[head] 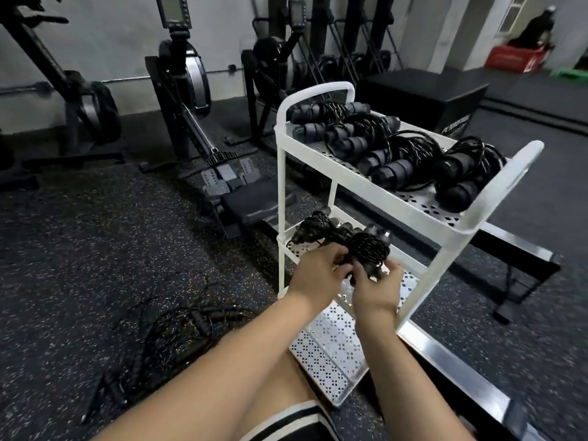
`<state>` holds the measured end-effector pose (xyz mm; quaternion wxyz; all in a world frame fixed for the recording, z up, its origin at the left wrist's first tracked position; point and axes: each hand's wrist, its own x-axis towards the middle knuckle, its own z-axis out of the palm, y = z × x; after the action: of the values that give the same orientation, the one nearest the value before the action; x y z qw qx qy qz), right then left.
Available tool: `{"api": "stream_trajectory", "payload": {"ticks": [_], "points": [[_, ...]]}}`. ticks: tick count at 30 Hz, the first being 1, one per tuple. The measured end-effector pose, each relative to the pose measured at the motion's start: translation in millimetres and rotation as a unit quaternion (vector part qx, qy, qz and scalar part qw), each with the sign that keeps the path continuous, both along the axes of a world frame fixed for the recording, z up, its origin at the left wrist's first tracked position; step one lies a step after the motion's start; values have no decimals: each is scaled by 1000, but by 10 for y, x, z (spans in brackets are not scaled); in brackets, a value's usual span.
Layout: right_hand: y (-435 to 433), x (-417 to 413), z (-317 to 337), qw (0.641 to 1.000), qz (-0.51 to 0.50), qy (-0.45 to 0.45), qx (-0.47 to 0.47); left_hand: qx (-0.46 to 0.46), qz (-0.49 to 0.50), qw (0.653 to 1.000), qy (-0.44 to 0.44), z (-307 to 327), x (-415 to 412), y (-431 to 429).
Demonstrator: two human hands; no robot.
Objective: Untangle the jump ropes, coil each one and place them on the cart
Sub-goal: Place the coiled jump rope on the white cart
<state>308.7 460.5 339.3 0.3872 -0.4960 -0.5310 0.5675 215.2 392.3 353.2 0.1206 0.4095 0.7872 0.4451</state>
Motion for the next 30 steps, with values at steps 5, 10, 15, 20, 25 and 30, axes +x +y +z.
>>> {"api": "stream_trajectory", "payload": {"ticks": [5, 10, 15, 20, 25, 30], "points": [[60, -44, -109, 999, -6, -15, -39, 6, 0, 1000, 14, -202, 19, 102], [96, -47, -142, 998, 5, -28, -61, -9, 1, 997, 77, -325, 59, 87], [74, -15, -132, 999, 3, -22, -41, -10, 7, 994, 107, -391, 80, 69], [126, 24, -370, 998, 40, -43, 27, -18, 14, 991, 129, -365, 34, 54], [-258, 134, 103, 988, 80, -44, 125, -31, 36, 994, 103, -270, -139, -238], [-638, 89, 169, 949, 227, -48, 214, -28, 113, 991, 72, -269, -471, -978]]}}
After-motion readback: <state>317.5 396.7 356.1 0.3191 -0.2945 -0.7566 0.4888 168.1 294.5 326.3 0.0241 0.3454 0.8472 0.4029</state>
